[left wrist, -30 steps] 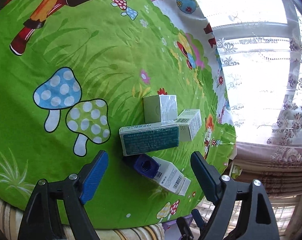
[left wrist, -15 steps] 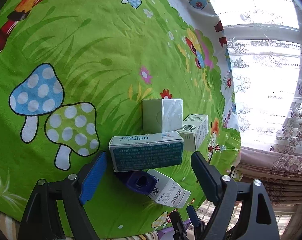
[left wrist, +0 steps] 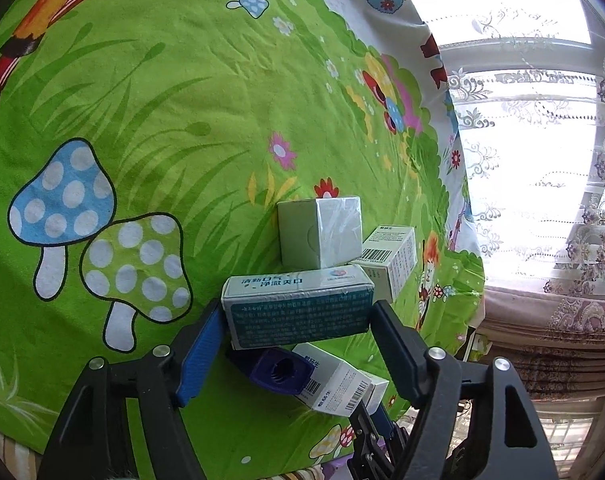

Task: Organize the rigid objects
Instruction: 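Carry the teal box and white medicine box over the purple box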

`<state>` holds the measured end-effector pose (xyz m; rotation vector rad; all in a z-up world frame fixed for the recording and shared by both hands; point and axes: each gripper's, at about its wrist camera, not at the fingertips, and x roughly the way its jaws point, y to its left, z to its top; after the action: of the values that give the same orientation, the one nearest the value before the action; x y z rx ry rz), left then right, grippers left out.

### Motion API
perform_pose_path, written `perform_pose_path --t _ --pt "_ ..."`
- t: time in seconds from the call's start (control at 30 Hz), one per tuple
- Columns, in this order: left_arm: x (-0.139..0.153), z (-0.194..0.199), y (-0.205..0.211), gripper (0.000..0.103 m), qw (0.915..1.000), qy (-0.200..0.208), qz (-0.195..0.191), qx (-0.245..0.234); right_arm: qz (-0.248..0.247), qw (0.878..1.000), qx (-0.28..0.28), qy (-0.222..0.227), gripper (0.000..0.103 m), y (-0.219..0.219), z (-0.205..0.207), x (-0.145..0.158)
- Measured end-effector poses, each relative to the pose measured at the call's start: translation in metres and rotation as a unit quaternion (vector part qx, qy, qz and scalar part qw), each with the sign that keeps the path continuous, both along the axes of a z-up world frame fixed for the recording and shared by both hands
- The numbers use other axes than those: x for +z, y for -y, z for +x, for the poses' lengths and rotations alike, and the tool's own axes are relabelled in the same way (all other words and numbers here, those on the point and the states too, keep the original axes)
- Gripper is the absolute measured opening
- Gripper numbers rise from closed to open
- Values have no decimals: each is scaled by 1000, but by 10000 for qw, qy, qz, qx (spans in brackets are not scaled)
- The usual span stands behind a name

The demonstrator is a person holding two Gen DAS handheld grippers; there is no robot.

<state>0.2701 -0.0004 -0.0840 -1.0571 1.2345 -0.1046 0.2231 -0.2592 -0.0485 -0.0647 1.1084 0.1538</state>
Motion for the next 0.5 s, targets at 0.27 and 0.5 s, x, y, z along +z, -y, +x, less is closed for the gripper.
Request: perform_pose_path --t 0.27,0.5 --pt "14 -9 -4 74 9993 354 153 -3 21 9999 -80 122 46 4 -11 6" --pt "37 -30 -4 74 9965 761 356 -45 72 9993 -197 298 46 10 -33 19"
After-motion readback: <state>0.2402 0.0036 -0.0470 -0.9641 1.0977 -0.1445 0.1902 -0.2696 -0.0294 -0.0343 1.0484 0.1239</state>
